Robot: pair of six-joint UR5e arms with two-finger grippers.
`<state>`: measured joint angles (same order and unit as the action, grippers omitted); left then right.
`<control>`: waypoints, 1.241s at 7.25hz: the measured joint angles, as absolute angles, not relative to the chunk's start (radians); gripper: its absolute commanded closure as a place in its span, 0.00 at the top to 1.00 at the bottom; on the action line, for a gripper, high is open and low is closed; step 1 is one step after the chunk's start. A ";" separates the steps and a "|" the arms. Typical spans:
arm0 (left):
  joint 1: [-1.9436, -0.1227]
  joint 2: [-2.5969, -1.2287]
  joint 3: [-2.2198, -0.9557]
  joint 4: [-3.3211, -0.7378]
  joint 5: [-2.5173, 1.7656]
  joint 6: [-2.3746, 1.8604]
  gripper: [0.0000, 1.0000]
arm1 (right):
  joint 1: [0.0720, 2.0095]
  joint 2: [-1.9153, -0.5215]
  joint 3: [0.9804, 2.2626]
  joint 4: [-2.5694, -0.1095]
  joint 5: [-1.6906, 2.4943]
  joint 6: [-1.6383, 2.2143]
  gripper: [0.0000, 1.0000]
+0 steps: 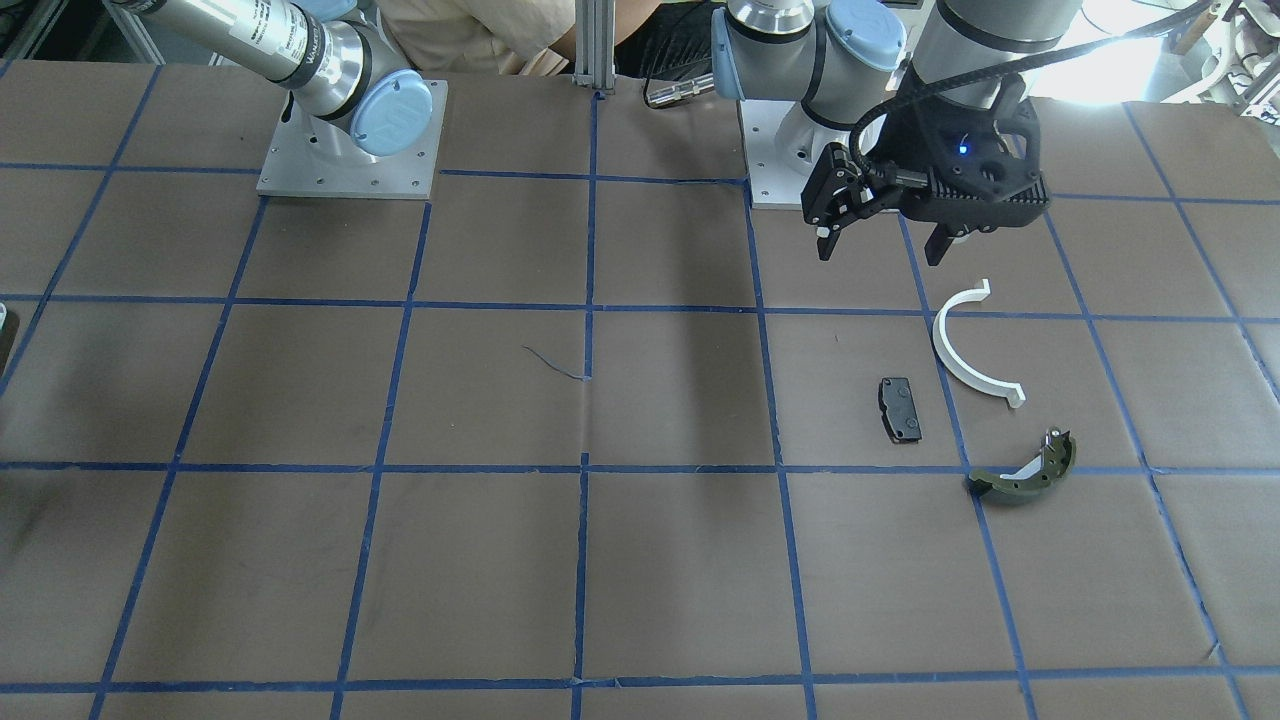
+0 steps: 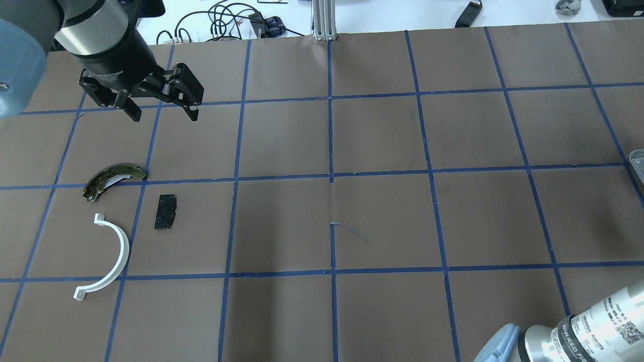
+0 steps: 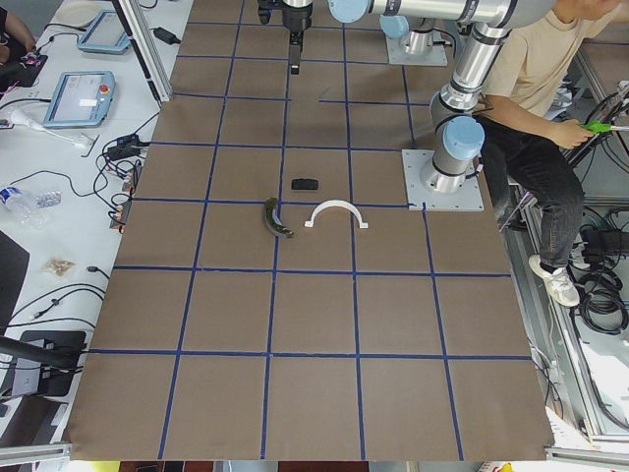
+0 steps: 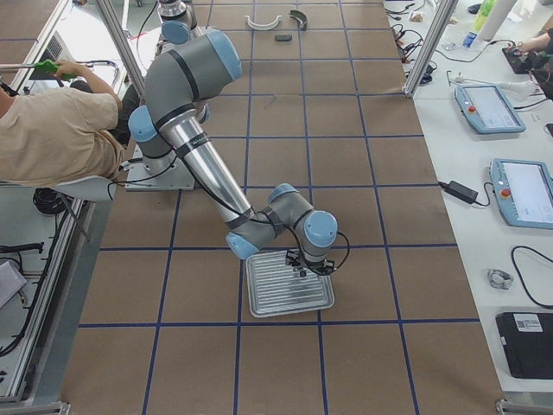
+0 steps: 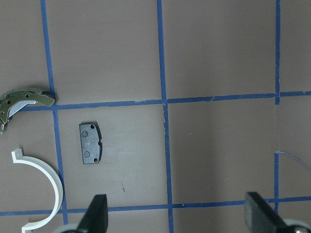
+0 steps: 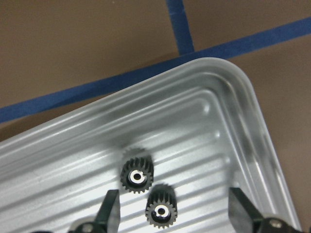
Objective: Place bearing gear from tray to pile
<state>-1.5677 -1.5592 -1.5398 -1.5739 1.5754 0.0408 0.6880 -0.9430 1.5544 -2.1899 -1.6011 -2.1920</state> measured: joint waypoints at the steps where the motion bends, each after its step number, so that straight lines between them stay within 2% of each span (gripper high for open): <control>1: -1.568 -1.559 -1.540 -1.574 1.575 0.041 1.00 | 0.686 -0.942 1.555 -2.189 -1.606 -2.193 0.48; 2: -1.568 -1.559 -1.541 -1.574 1.575 0.041 1.00 | 0.684 -0.941 1.555 -2.189 -1.609 -2.192 0.46; 4: -1.568 -1.559 -1.541 -1.574 1.575 0.041 1.00 | 0.684 -0.941 1.555 -2.189 -1.610 -2.191 0.26; 9: -1.567 -1.558 -1.542 -1.574 1.575 0.041 1.00 | 0.681 -0.975 1.555 -2.173 -1.608 -2.145 0.26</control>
